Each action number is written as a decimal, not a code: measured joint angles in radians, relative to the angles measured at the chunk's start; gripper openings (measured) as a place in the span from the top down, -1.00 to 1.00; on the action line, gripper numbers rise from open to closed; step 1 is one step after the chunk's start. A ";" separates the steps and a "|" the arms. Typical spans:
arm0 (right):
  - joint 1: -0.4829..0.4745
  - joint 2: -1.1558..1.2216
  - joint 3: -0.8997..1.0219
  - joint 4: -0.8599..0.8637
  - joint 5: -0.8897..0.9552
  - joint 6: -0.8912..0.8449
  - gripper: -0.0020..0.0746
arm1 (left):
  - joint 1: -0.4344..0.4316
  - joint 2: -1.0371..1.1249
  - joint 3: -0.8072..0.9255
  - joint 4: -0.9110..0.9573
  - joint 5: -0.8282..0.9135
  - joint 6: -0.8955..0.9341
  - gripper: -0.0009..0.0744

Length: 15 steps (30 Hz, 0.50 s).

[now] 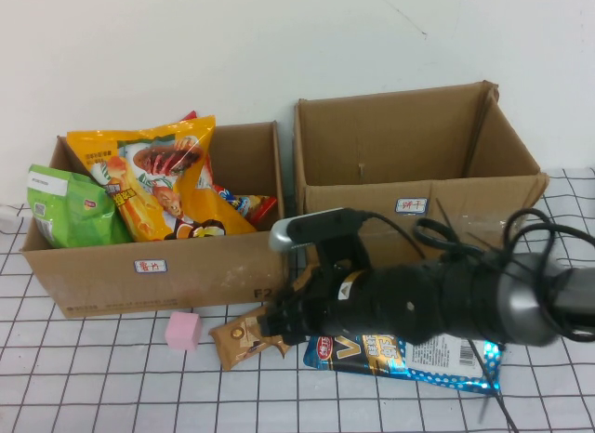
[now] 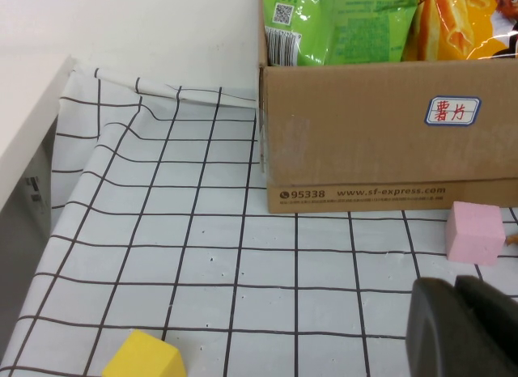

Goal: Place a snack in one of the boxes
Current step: Pick up the biscuit

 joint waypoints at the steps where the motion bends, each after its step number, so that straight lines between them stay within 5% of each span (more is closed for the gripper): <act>1: -0.001 0.014 -0.015 0.000 0.008 -0.004 -0.22 | 0.000 0.000 0.000 0.000 0.000 0.000 0.98; 15: -0.062 0.149 -0.107 0.157 0.068 0.210 -0.22 | 0.000 0.000 0.000 0.000 0.000 0.000 0.98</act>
